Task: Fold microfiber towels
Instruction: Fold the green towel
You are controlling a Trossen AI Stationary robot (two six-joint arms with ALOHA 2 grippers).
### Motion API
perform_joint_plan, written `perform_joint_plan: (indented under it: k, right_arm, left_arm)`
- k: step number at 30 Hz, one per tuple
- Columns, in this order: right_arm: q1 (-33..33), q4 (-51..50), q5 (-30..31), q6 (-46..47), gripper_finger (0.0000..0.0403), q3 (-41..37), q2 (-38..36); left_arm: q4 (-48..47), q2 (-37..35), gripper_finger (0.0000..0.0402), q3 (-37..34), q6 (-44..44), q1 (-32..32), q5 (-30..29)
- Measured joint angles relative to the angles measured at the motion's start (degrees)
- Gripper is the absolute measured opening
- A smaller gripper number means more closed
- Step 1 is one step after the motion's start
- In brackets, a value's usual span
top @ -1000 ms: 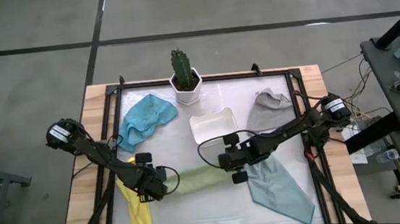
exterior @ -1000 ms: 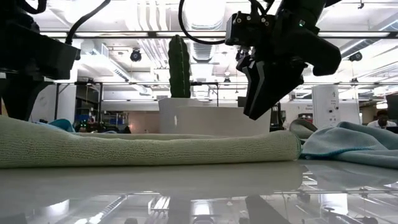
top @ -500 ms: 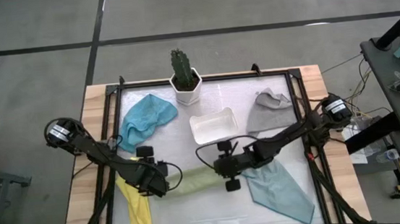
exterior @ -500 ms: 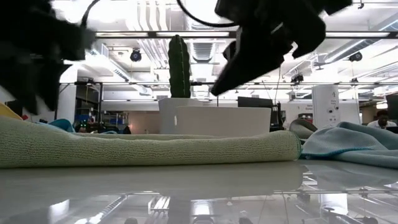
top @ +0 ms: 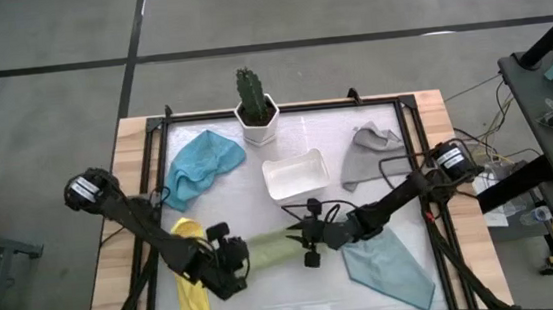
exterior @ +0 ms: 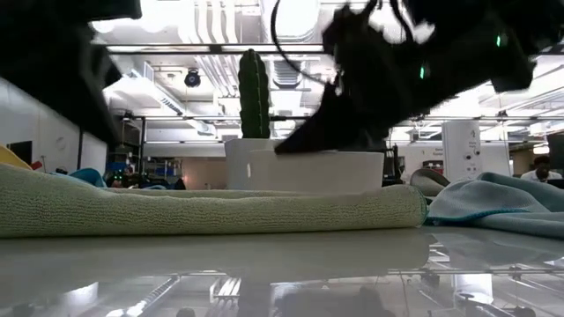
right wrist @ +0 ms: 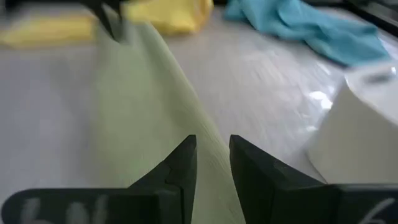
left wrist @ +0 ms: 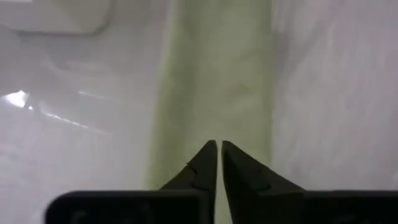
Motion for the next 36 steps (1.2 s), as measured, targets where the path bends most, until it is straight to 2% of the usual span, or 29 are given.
perform_joint_plan:
  k: [4, 8, 14, 18, 23, 27, 30, 36]
  right_arm:
    - [0.01, -3.13, 2.69, 1.8, 0.0088, 0.02, 1.47]
    - [0.01, -9.96, 5.34, 5.07, 0.0088, -0.04, 1.75]
    - [0.01, -16.41, 5.77, 8.36, 0.0088, -0.02, 1.75]
    - [0.01, -18.14, 5.89, 8.84, 0.0088, 0.03, 1.69]
    - [0.01, -19.11, 5.74, 8.44, 0.0088, -0.06, 0.44]
    - [0.14, -19.28, 5.57, 7.9, 0.0088, -0.11, -1.38]
    - [0.49, -19.35, 5.56, 7.85, 0.0088, -0.11, -2.59]
    - [2.04, -18.37, 5.52, 6.81, 0.0088, -0.11, -4.86]
  left_arm:
    - [0.29, 2.94, 0.001, -0.02, 0.15, -2.73, 1.95]
    - [0.25, 6.76, 0.001, -0.09, 0.88, -4.21, 7.2]
    - [0.14, 10.91, 0.001, 0.13, 1.0, -4.25, 10.31]
    - [-0.67, 9.56, 0.001, 0.15, 1.45, -4.25, 10.94]
    - [-4.97, 3.86, 0.001, 0.0, 1.47, -4.26, 13.46]
    - [-6.97, -1.16, 0.001, 0.0, 1.44, -4.27, 12.95]
    - [-7.24, -3.15, 0.001, -0.02, 1.45, -4.18, 9.94]
    - [-7.18, -1.83, 0.001, -0.77, 1.38, -4.1, 4.16]
